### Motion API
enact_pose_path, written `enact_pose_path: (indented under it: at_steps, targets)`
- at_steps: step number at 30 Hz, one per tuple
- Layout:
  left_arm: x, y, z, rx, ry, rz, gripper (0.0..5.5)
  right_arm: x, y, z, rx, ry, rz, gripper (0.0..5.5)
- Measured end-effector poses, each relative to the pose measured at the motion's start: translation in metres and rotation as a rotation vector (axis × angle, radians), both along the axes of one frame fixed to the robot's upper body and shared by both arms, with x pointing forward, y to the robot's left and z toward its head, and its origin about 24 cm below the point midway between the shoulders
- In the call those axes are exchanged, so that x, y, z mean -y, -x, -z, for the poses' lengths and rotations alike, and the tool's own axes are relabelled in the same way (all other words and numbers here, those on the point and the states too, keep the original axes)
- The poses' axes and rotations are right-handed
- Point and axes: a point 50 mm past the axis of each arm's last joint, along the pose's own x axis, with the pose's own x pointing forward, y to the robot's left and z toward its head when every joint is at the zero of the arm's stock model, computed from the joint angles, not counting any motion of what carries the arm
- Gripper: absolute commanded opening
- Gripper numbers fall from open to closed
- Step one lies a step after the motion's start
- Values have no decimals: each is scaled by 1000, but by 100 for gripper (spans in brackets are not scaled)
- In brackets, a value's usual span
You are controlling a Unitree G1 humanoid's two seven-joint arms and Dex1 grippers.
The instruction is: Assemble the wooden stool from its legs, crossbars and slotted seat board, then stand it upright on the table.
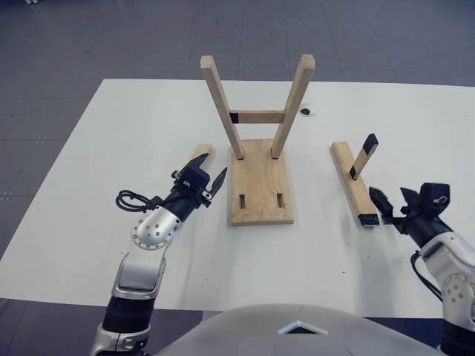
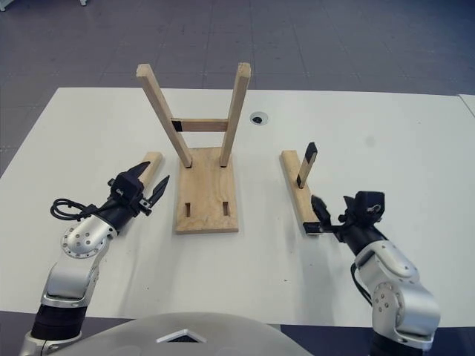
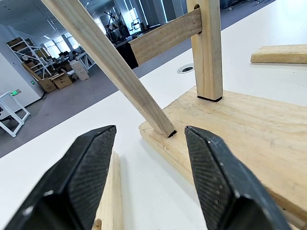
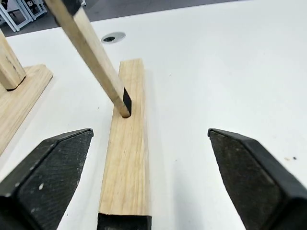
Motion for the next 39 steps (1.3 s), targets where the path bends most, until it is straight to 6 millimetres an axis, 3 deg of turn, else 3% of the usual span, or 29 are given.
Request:
enact_pose_path:
  at_steps: [7, 14, 21, 26, 29, 32, 35, 39]
  targets:
    - [2, 1, 1, -5, 1, 11, 265, -8, 7, 32, -101, 87, -46, 455]
    - [1, -1, 5, -21, -1, 6, 265, -9, -2, 44, -22, 229, -67, 332]
    - [1, -2, 4, -15, -1, 8, 265, -15, -3, 49, 19, 203, -65, 203]
    - [1, -5, 4, -12, -2, 6, 265, -17, -12, 46, 37, 194, -55, 203]
    - [0, -12, -5, 22, 8, 7, 265, -19, -36, 23, 129, 131, -16, 203]
    - [-9, -18, -9, 14, 79, -27, 265, -29, -77, -31, 330, -1, 14, 203]
    - [-12, -21, -18, -101, 381, -13, 319, -43, -103, -87, 486, -170, -23, 203]
    - [5, -27, -73, -113, 777, 198, 388, -59, -112, -116, 514, -329, -167, 203]
